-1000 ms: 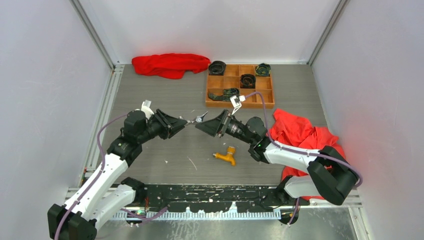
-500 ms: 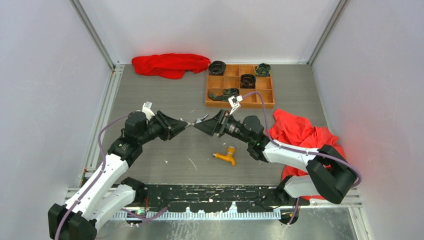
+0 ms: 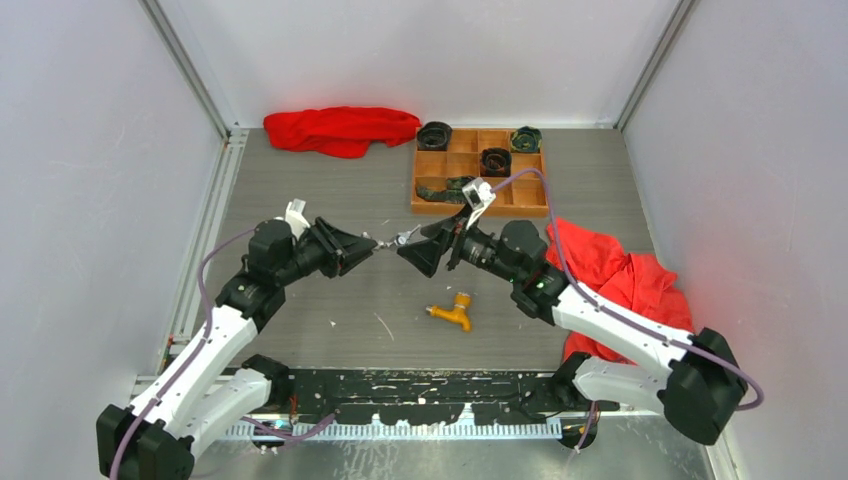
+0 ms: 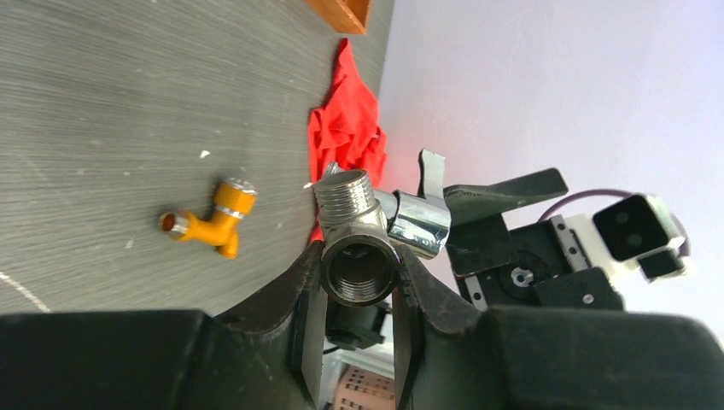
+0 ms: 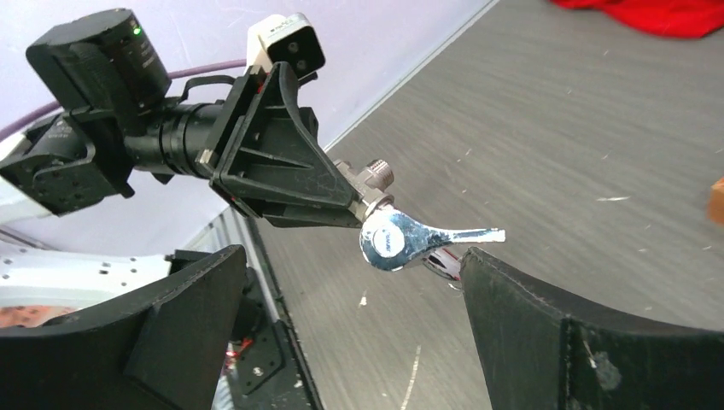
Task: Install the water faucets
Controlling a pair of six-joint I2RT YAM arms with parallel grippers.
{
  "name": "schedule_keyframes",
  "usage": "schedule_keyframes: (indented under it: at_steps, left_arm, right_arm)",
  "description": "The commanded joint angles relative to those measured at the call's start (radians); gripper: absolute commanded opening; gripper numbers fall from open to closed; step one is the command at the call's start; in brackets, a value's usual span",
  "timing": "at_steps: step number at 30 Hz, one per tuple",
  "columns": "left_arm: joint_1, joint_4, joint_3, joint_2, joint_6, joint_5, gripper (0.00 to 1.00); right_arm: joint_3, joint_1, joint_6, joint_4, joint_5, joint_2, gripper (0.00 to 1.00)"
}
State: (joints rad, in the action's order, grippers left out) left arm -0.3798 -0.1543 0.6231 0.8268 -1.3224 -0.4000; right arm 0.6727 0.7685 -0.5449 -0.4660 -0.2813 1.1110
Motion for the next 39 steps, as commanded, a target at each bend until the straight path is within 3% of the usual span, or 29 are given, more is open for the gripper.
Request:
schedule_keyframes:
  at_steps: [1,4,9,11,22,29,39]
  left_arm:
    - [-0.002,0.213,0.042,0.022,-0.110,-0.082,0.00]
    - [-0.002,0.205,0.062,0.056,-0.145,-0.129,0.00]
    - [-0.002,0.203,0.091,0.091,-0.149,-0.176,0.00]
    - [-0.003,0.167,0.111,0.101,-0.118,-0.187,0.00]
    - [-0.003,0.078,0.173,0.109,-0.006,-0.219,0.00]
    - [-0.002,0.066,0.170,0.119,0.022,-0.234,0.00]
    - [-0.003,0.047,0.163,0.145,0.068,-0.268,0.00]
  right_arm:
    - [0.013,-0.003,0.200,0.050,0.038,-0.086,1.00]
    - [-0.045,-0.003,0.284,-0.027,0.001,-0.137,1.00]
    - [-0.264,-0.003,0.502,-0.388,-0.103,-0.170,0.99]
    - [-0.293,-0.002,0.532,-0.454,-0.109,-0.162,0.98]
    - [-0.171,0.006,0.803,-0.118,-0.320,-0.223,0.81]
    - [-0.056,0.019,0.876,0.046,-0.368,-0.254,0.80]
    - [-0.027,0.022,0.880,0.041,-0.365,-0.242,0.84]
